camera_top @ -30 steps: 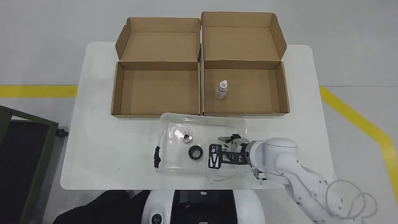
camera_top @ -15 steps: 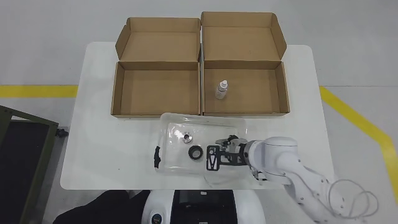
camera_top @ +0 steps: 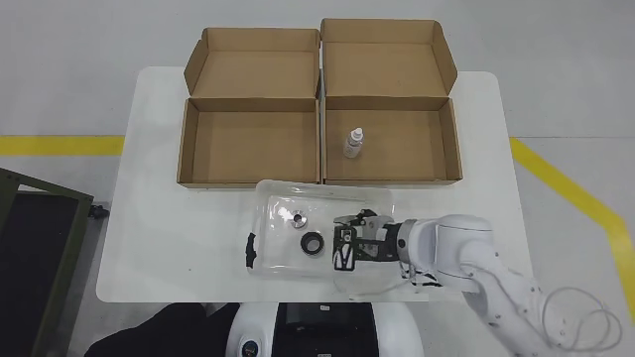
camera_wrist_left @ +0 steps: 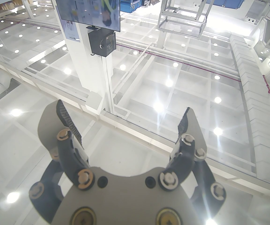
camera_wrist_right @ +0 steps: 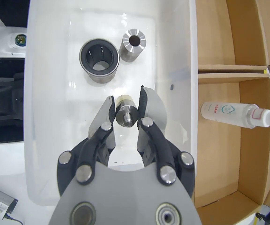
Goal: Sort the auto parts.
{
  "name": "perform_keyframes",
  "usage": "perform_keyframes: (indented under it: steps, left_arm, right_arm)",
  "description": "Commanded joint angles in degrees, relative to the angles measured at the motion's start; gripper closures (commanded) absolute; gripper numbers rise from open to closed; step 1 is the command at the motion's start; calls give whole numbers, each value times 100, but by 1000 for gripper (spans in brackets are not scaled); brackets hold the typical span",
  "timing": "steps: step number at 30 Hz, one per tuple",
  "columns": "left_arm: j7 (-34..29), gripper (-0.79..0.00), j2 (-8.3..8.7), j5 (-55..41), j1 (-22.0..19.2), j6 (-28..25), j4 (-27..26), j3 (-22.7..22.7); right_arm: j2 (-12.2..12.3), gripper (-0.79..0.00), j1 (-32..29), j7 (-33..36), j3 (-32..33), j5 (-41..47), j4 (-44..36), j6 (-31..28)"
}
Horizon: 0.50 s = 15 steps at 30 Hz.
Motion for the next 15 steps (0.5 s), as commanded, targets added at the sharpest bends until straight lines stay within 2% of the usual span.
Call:
perform_keyframes:
  steps: [1,15]
  left_arm:
    - [0,-785,0,0,0,0,0,0]
    - [0,-785,0,0,0,0,0,0]
  right_arm:
    - [10,0,4,-261,104,122,42,-10]
    - [99,0,-123,-1689,849,876,59,-175]
